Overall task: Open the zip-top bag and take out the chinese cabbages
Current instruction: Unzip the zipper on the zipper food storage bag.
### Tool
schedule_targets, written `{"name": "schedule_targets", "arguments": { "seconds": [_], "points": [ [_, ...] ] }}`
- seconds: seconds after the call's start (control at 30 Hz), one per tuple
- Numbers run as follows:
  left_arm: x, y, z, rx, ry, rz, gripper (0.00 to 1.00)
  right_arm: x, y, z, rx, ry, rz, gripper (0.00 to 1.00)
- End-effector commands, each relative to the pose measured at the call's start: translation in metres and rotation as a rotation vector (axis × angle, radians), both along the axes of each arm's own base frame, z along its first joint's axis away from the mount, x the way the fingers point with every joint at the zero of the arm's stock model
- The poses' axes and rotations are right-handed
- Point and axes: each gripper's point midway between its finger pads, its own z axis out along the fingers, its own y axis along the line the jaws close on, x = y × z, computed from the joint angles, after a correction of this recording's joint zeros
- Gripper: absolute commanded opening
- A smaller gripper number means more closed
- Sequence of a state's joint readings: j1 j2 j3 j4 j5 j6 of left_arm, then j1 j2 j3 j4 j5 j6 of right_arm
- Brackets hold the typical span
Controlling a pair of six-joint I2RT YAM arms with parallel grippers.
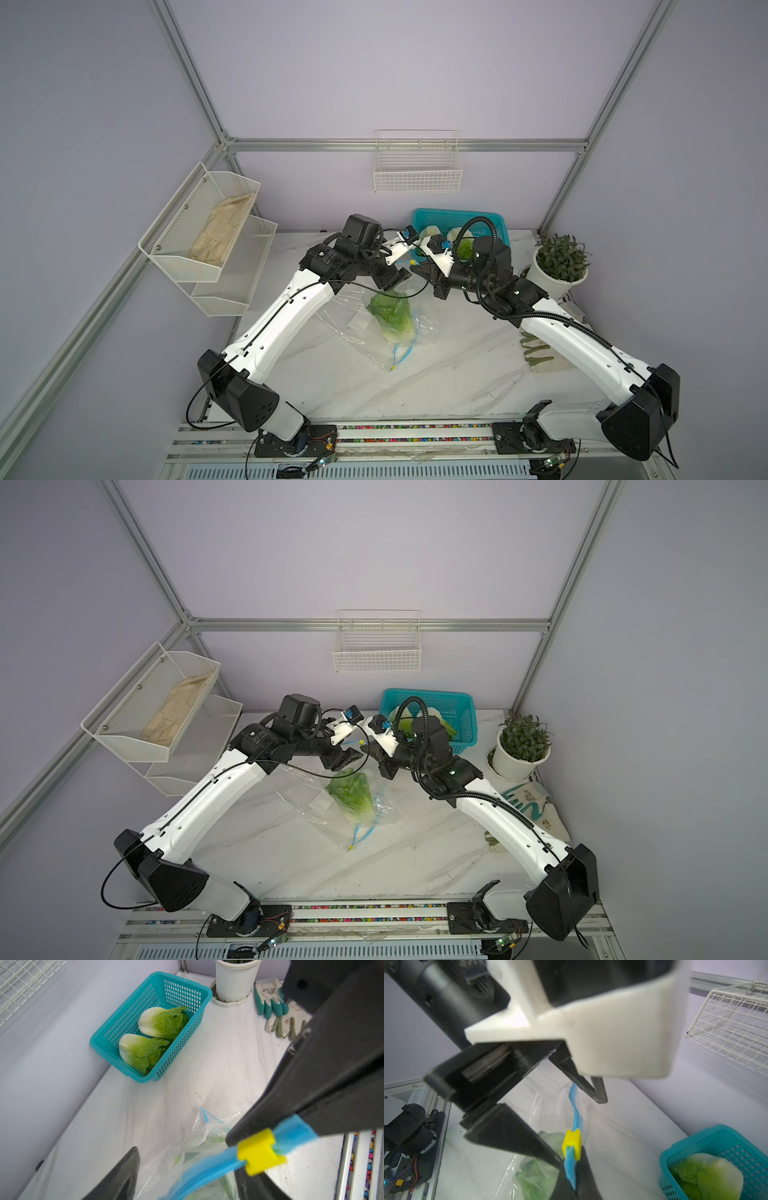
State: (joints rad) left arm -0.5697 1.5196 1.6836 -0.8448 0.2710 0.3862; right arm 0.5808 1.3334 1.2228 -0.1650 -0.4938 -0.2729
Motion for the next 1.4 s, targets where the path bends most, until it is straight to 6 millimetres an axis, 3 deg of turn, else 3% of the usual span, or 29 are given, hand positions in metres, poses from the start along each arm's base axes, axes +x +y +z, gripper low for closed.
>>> {"name": "schedule_targets", "arguments": {
  "seconds": [0.0, 0.07, 0.1, 0.27, 0.4, 0.5, 0.53, 0.9, 1.13, 1.37],
  "points": [
    [-0.022, -0.007, 0.045, -0.146, -0.094, -0.116, 0.77, -0.019, 0.002, 0.013, 0.036, -0.022, 0.115, 0.00],
    [-0.027, -0.007, 0.052, -0.199, -0.094, -0.170, 0.77, -0.027, 0.001, 0.015, 0.061, -0.011, 0.182, 0.00],
    [-0.038, -0.003, 0.068, -0.240, -0.125, -0.201, 0.77, -0.029, -0.001, 0.018, 0.075, -0.007, 0.203, 0.00],
    [-0.051, -0.002, 0.083, -0.329, -0.132, -0.326, 0.68, -0.040, -0.006, 0.017, 0.112, 0.035, 0.325, 0.00],
    [-0.058, -0.010, 0.083, -0.359, -0.122, -0.412, 0.53, -0.041, -0.008, 0.018, 0.121, 0.044, 0.346, 0.00],
    [-0.062, -0.014, 0.085, -0.381, -0.113, -0.456, 0.51, -0.041, -0.008, 0.018, 0.125, 0.045, 0.350, 0.00],
    [-0.054, -0.019, 0.075, -0.378, -0.079, -0.458, 0.51, -0.041, -0.007, 0.018, 0.125, 0.045, 0.353, 0.00],
    [-0.050, -0.031, 0.066, -0.388, -0.026, -0.475, 0.39, -0.043, -0.007, 0.018, 0.127, 0.048, 0.362, 0.00],
    [-0.059, -0.035, 0.069, -0.413, 0.001, -0.511, 0.33, -0.037, -0.008, 0.017, 0.119, 0.041, 0.329, 0.00],
    [-0.064, -0.035, 0.064, -0.416, 0.020, -0.516, 0.17, -0.034, -0.009, 0.017, 0.115, 0.037, 0.310, 0.00]
  ]
}}
